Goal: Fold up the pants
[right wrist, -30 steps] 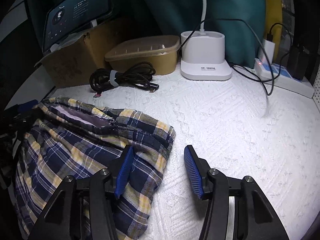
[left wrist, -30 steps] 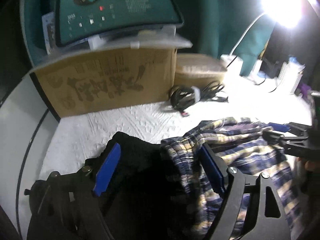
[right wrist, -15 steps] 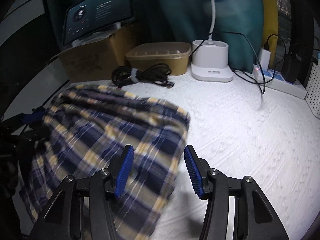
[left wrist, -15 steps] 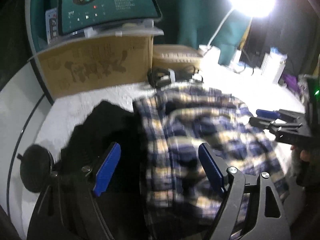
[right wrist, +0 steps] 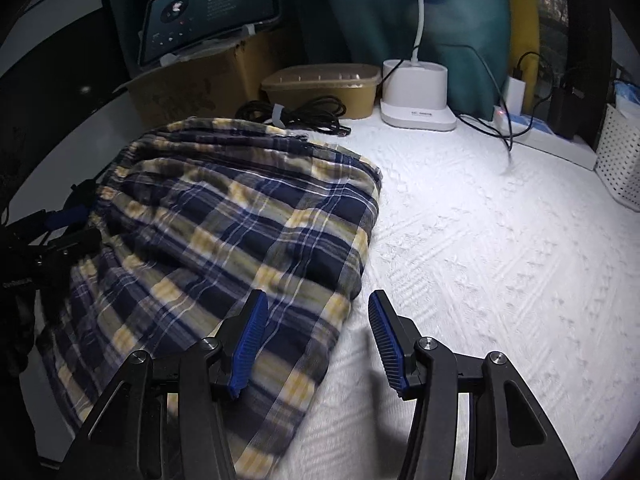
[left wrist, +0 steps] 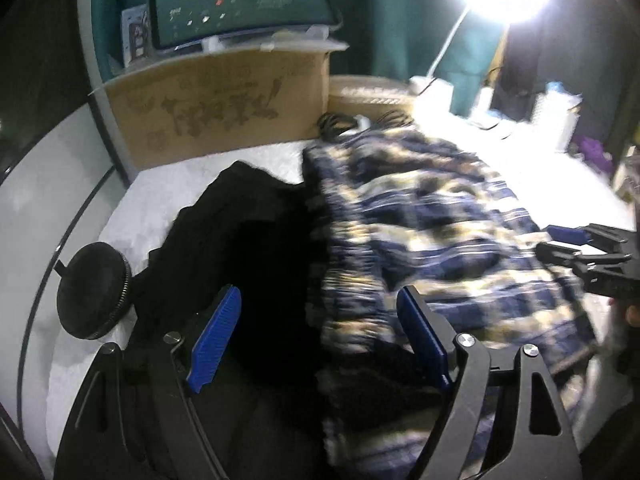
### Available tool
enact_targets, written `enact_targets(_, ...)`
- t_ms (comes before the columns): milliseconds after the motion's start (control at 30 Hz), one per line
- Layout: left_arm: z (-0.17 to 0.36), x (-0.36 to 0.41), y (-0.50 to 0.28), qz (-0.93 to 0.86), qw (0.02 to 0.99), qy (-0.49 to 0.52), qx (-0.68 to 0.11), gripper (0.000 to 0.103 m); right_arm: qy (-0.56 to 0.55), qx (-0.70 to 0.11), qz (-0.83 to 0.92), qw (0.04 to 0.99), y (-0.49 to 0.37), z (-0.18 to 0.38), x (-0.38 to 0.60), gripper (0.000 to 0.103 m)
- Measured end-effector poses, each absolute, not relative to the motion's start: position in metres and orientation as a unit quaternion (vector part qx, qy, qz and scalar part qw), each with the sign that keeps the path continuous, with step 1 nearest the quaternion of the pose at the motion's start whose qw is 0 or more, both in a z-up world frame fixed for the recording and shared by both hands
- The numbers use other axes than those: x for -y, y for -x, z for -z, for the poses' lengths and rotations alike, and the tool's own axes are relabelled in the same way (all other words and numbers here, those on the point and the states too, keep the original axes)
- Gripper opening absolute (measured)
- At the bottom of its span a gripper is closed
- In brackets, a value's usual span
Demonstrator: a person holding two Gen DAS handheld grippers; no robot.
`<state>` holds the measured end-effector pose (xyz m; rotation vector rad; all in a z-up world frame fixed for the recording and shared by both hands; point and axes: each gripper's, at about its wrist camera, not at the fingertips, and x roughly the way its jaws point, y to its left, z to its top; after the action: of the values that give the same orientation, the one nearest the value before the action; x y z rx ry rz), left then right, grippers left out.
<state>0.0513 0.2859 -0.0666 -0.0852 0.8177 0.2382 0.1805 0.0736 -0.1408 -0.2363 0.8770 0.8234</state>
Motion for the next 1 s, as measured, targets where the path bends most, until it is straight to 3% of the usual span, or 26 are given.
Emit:
enact_targets(700, 0.092, -0.268, -0.025, -0.133, 0.898, 0.057, -0.416, 0.081, 0.132, -0.416, -0.395, 0.808, -0.127, 0.153, -0.051, 0.055)
enact_targets(1000, 0.076, -0.262, -0.004, -0.137, 0.908, 0.085, -0.386, 0.081, 0.122, -0.414, -0.387, 0.815, -0.121, 0.147, -0.033, 0.055)
